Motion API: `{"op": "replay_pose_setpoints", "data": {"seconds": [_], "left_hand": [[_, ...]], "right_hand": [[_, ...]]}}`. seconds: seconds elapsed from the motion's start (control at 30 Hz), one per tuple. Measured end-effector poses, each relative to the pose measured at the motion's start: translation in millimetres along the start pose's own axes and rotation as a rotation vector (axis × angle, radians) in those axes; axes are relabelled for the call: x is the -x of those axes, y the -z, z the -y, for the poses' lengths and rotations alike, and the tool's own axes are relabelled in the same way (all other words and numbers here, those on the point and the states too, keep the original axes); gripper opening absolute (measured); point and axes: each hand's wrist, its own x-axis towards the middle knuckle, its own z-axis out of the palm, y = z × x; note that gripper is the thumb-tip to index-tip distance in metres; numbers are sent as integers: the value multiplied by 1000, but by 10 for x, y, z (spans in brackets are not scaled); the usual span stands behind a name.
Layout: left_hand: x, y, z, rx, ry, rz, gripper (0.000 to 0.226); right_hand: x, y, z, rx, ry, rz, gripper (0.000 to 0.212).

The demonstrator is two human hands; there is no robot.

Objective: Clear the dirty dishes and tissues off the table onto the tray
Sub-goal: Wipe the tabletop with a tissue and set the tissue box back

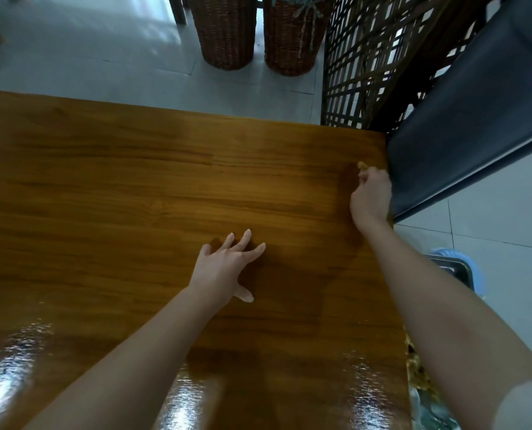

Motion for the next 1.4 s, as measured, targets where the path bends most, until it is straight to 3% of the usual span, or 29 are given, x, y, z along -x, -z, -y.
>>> {"op": "replay_pose_setpoints", "data": {"seconds": [0.3, 0.53, 0.83, 1.1, 1.4], "left_hand": [[-12, -33, 12, -19, 21, -14, 110], [-9, -67, 13, -31, 19, -71, 108], [0, -106, 36, -50, -25, -94, 104], [491, -455, -93, 93, -53, -175, 79], [1243, -949, -268, 206, -95, -186, 62]], "right_hand": [[387, -45, 86, 5, 273, 157, 16], [1477, 168, -64, -122, 286, 322, 17], [2720, 557, -327, -144, 186, 339, 13], [2768, 811, -503, -187, -128, 185, 13], [3340, 851, -419, -193, -196, 215, 13]]}}
